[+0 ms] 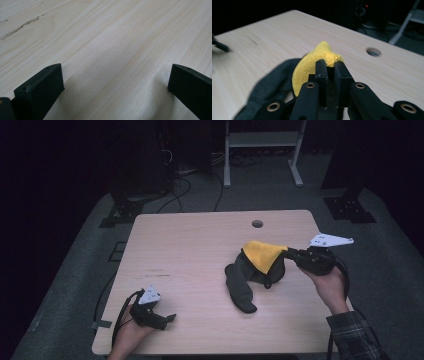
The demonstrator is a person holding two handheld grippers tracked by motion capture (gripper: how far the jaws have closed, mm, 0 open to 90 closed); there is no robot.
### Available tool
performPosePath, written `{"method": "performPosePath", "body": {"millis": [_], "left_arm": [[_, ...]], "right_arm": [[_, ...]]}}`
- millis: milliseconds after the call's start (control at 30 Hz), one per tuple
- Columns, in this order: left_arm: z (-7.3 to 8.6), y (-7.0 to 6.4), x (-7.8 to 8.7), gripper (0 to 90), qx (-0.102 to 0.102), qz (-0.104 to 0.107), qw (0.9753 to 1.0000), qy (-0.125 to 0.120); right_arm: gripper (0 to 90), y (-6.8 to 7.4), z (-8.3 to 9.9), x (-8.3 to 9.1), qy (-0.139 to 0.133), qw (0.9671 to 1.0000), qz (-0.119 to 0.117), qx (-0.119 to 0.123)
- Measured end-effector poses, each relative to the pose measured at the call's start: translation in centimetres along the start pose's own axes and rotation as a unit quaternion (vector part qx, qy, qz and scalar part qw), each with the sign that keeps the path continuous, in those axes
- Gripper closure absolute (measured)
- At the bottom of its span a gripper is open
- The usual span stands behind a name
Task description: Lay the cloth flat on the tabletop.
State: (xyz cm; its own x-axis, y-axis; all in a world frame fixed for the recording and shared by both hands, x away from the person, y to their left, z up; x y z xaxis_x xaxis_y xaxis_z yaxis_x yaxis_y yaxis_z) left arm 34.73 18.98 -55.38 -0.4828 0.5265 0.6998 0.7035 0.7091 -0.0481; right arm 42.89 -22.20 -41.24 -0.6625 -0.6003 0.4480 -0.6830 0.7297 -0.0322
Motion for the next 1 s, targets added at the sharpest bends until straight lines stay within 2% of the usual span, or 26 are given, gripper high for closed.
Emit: {"method": "performPosePath", "body": {"millis": [33,100,133,267,400,433,600,700,867,900,1000], "left_arm": [[0.0,0.0,0.0,0.0,-0.001,0.0,1.0,0.001],[0.0,0.0,0.0,0.0,-0.001,0.0,1.0,0.001],[0.0,0.0,0.0,0.0,-0.001,0.0,1.0,0.001],[0.0,0.0,0.0,0.0,-0.001,0.0,1.0,0.001],[0.0,0.0,0.0,0.0,-0.001,0.0,1.0,0.002],[0.0,0.0,0.0,0.0,-0.001,0.0,1.0,0.002],[0.0,0.0,0.0,0.0,-0.001,0.0,1.0,0.003],[0.0,0.0,0.0,0.0,-0.001,0.0,1.0,0.003],[0.0,0.0,0.0,0.0,-0.001,0.0,1.0,0.003],[0.0,0.0,0.0,0.0,-0.001,0.0,1.0,0.003],[0.0,0.0,0.0,0.0,-0.001,0.0,1.0,0.002]], "right_arm": [[81.8,-1.0,0.9,-0.3,0.011,0.9998,0.012,-0.008],[80.8,-1.4,1.2,-0.4,0.015,0.9997,0.016,-0.012],[68.8,-2.2,2.1,-0.6,0.025,0.999,0.027,-0.024],[60.6,-2.4,2.2,-0.3,0.021,0.9989,0.031,-0.026],[58.0,-1.5,2.2,-0.1,0.022,0.9995,0.019,-0.015],[56.5,-0.4,2.7,-0.4,0.026,0.9996,0.008,-0.006],[51.0,1.4,4.7,-1.7,0.06,0.9981,-0.008,0.009],[48.4,1.9,5.4,-2.3,0.071,0.9974,-0.011,0.011],[38.9,3.3,6.9,-4.5,0.099,0.9946,-0.03,0.004],[37.4,3.4,7.1,-4.9,0.106,0.994,-0.028,0.003],[36.6,3.4,8.1,-5.9,0.128,0.9915,-0.01,0.021]]}}
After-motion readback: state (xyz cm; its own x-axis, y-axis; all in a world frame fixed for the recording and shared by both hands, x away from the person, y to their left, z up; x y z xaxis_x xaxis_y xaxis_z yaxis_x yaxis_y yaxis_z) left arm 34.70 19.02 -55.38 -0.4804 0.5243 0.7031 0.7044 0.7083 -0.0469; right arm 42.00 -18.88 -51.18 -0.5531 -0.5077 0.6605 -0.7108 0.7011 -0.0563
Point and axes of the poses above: each handheld gripper's, and its own axes: x roughly backward along the jaws, z roughly out of its underside, y roughly to its left, the point moved 10 cm from there along -x, roughly forward along the jaws, and after that the axes turned 5 degrees about x, right-handed, at the moved point
